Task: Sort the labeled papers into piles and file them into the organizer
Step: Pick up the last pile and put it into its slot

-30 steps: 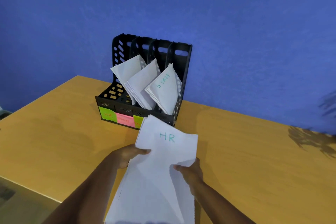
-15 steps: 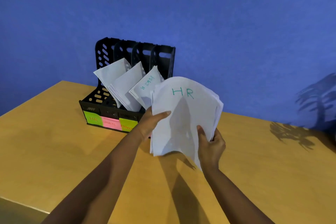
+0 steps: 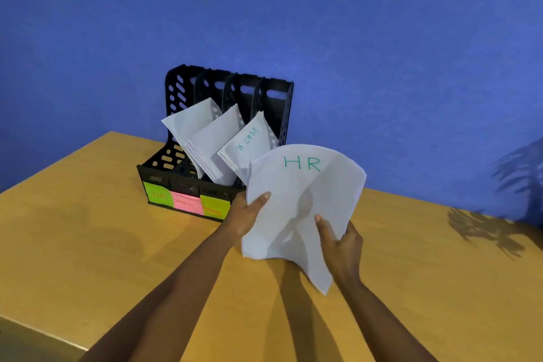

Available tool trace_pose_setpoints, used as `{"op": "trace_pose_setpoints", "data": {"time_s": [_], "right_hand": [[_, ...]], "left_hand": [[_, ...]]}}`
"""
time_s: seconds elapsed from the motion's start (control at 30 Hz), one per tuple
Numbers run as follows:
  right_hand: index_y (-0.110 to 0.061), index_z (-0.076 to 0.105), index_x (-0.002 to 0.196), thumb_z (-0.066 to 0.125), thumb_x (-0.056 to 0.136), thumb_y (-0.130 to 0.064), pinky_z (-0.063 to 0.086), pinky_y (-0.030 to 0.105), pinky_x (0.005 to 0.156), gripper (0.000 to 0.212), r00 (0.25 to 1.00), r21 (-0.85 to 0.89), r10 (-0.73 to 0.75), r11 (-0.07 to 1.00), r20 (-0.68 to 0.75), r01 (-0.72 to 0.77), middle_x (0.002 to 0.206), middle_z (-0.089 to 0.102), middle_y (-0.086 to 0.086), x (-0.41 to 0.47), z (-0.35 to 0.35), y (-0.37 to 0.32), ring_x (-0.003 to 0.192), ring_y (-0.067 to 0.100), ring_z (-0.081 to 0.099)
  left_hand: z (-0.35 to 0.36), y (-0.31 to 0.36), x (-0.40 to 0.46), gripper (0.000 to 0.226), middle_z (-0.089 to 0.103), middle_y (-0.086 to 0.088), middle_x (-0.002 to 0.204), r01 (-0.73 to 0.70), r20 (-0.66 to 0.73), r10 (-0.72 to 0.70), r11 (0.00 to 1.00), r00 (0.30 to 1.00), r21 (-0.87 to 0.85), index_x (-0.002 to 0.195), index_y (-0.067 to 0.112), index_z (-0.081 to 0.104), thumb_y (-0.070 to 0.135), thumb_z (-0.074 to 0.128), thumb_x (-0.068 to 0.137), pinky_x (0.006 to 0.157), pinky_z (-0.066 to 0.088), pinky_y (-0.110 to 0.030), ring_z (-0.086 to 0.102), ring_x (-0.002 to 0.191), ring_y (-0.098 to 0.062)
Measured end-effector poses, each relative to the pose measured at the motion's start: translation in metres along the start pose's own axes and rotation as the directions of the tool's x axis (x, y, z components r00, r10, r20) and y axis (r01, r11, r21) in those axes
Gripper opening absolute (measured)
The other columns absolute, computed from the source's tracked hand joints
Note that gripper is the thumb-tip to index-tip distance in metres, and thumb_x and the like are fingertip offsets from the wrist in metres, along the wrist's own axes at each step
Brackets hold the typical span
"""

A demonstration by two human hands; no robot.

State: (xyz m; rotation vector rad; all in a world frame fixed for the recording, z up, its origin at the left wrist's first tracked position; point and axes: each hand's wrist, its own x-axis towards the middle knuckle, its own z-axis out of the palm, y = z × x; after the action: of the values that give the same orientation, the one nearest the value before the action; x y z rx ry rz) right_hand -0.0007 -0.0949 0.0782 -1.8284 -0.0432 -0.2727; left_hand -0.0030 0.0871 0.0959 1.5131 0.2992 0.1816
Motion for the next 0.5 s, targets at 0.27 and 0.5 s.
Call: {"op": "trace_pose_setpoints", "data": {"time_s": [0.27,0.5], "right_hand": [[-0.008,0.065,0.11,0.063,0.086,-0.025,0.047,0.009,0.054,0.029,0.816,-0.256,0.023,0.954,0.577,0.154,0.096,0.069,-0.002,0.047,-0.005,-0.042,0.068,-0.003,0.063],[-0.007,0.061,0.083,0.062,0.086,-0.025,0.034,0.016,0.032,0.018,0.863,-0.081,-0.007,0.995,0.505,0.055,0.06,0.057,0.006,0.071,0.037,-0.092,0.033,0.001,0.049]], "left_hand": [[-0.034,0.003,0.019,0.026,0.062,0.006,0.081,-0.118,-0.314,0.083,0.989,0.946,-0.094,0.111,0.002,0.062,0.016,0.058,0.09,0.056,0.052,-0.009,0.058,0.073,-0.005],[-0.094,0.004,0.044,0.021,0.061,0.0,0.081,-0.286,-0.635,0.152,0.951,0.758,-0.113,0.101,0.012,0.06,0.017,0.039,0.098,0.086,0.048,-0.041,0.06,0.084,-0.025]]}}
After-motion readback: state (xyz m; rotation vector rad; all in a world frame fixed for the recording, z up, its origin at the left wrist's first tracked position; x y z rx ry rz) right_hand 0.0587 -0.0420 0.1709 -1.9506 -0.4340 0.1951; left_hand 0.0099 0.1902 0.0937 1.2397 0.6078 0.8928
